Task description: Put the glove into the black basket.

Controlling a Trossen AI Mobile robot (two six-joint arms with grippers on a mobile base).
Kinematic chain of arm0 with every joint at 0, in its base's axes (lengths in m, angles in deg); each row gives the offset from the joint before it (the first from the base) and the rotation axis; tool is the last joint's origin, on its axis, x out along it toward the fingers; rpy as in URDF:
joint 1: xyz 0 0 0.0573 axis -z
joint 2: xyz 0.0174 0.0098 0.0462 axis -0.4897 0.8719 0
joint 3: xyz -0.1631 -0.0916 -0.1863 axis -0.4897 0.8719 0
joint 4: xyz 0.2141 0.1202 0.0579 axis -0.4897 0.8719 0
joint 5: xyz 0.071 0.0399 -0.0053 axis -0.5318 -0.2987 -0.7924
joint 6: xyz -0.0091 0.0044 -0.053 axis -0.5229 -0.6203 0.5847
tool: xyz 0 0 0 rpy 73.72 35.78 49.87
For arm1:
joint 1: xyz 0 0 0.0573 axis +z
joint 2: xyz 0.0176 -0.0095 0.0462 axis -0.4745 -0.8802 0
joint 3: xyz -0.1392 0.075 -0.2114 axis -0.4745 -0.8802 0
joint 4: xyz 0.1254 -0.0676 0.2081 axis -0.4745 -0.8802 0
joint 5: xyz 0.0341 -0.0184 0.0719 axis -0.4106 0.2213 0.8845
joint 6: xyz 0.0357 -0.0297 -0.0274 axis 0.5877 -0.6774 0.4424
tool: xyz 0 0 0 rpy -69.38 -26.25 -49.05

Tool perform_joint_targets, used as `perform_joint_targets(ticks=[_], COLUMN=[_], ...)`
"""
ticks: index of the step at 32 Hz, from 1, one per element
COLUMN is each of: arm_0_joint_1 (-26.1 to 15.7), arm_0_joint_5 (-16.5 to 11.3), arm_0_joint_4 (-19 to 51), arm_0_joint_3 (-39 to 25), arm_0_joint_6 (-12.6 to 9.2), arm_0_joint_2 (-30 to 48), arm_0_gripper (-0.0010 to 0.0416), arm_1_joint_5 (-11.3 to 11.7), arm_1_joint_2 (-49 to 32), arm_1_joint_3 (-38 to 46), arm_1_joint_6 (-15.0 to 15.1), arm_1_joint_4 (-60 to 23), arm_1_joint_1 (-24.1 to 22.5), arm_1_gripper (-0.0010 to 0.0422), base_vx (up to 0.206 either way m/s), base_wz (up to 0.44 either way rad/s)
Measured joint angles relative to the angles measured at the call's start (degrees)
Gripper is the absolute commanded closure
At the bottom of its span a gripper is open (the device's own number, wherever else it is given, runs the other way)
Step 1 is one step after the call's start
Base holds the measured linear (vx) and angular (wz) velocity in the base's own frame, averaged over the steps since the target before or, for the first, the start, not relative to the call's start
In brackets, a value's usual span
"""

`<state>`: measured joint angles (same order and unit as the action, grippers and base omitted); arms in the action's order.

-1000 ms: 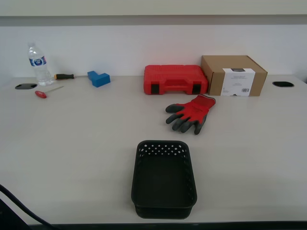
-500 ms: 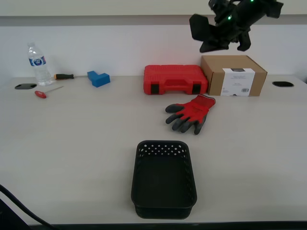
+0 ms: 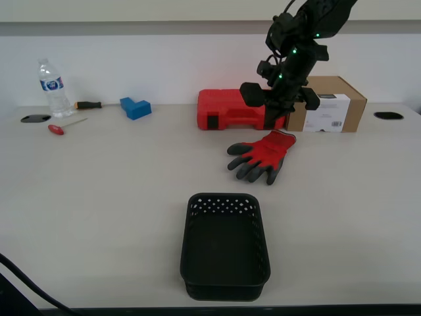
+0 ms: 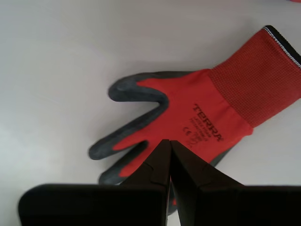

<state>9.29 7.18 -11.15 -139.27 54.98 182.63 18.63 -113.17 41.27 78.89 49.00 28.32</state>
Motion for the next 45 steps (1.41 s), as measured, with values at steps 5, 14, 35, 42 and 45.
perform_joint_targets(ticks=[5,14,35,42,45], arm_0_joint_1=[0.0,2.8,3.7,3.1,2.8], arm_0_joint_5=[1.3,1.9,3.0,4.3,5.2], arm_0_joint_4=[6.3,7.0,3.4,2.7,2.6], arm_0_joint_3=[-8.1,-9.0,-8.4,-8.4,-8.4], arm_0_joint_6=[0.3,1.4,2.1,1.5,0.5], arm_0_joint_2=[7.0,9.2,13.1,13.9,13.9], arm_0_gripper=[0.0404,0.0397,0.019,0.021,0.0205], arm_1_joint_5=[0.0,0.0,0.0,0.0,0.0], arm_1_joint_2=[0.0,0.0,0.0,0.0,0.0], arm_1_joint_3=[0.0,0.0,0.0,0.0,0.0], arm_1_joint_6=[0.0,0.0,0.0,0.0,0.0], arm_1_joint_4=[0.0,-0.1,-0.1,-0.1,-0.1], arm_1_joint_1=[0.0,0.0,0.0,0.0,0.0], arm_1_gripper=[0.0412,0.0412,0.0412,0.0412,0.0412], base_vx=[0.0,0.0,0.0,0.0,0.0], base_wz=[0.0,0.0,0.0,0.0,0.0])
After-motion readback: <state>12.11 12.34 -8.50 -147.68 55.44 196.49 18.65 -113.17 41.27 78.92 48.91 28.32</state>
